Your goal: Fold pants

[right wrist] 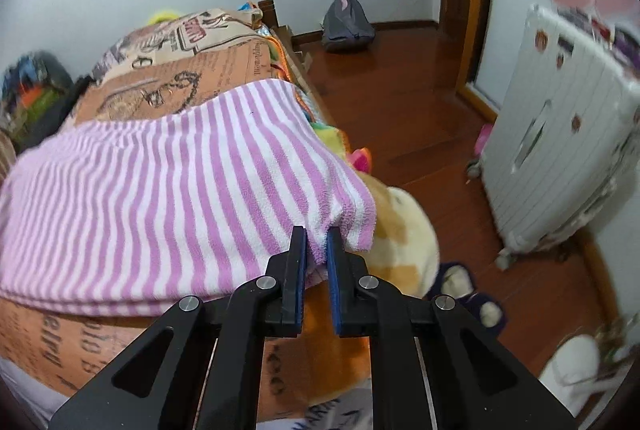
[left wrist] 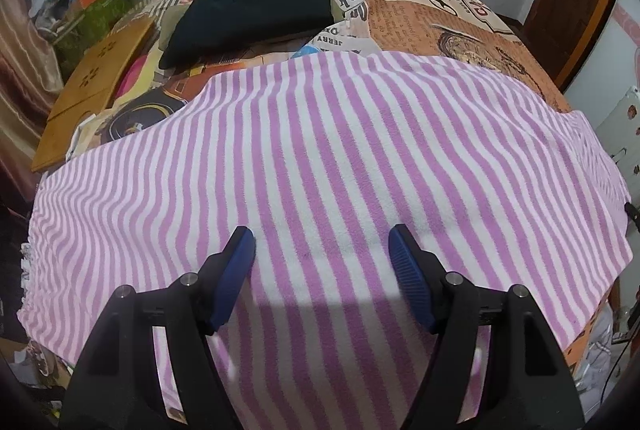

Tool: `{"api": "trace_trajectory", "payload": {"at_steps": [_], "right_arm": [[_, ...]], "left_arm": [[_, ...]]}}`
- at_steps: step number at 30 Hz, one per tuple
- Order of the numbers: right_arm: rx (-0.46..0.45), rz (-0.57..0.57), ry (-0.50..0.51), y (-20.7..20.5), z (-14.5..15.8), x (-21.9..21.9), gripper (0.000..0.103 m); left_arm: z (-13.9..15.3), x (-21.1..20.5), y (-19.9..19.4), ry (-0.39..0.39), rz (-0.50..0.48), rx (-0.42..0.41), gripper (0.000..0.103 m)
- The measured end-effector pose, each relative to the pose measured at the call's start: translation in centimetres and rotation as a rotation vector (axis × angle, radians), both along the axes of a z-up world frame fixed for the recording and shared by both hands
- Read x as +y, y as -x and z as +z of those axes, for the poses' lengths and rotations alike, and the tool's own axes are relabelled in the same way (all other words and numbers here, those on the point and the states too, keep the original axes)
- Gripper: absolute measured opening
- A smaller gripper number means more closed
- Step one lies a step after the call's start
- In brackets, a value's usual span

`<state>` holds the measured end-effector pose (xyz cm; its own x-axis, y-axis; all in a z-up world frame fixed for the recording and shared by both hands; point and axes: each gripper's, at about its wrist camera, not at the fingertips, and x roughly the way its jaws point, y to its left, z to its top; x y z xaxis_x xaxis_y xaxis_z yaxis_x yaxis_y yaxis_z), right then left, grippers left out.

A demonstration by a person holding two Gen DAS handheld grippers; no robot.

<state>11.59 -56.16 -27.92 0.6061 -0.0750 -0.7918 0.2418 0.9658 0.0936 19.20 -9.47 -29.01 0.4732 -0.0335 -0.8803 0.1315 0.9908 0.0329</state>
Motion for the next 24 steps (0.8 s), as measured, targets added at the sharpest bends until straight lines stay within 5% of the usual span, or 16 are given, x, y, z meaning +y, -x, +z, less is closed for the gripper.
{"api": "trace_trajectory", "payload": {"at_steps": [6, 13, 16, 18, 24], "right_arm": [[0.061, 0.014, 0.098, -0.3, -0.6, -0.1, 0.004], [0.061, -0.057, -0.059, 1.4, 0.0, -2.3, 0.004], [0.044, -0.046, -0.059, 2.1, 1.5, -1.5, 0.019], [0.022, -0.037, -0.075, 2.7, 2.5, -0.8, 0.044], [-0.045, 0.025, -0.176, 3.6, 4.3, 2.3, 0.047]], "left_arm": [[-0.3, 1.0, 1.3, -0.088, -0.011, -0.017, 0.072], [0.5, 1.4, 1.1, -0.051, 0.005, 0.009, 0.07], [2.1, -0.8, 1.2, -0.041, -0.063, -0.024, 0.07], [3.3, -2.6, 1.5, -0.028, -0.117, -0.05, 0.07], [4.7, -9.2, 3.0, 0.037, -0.302, -0.056, 0.07]]}}
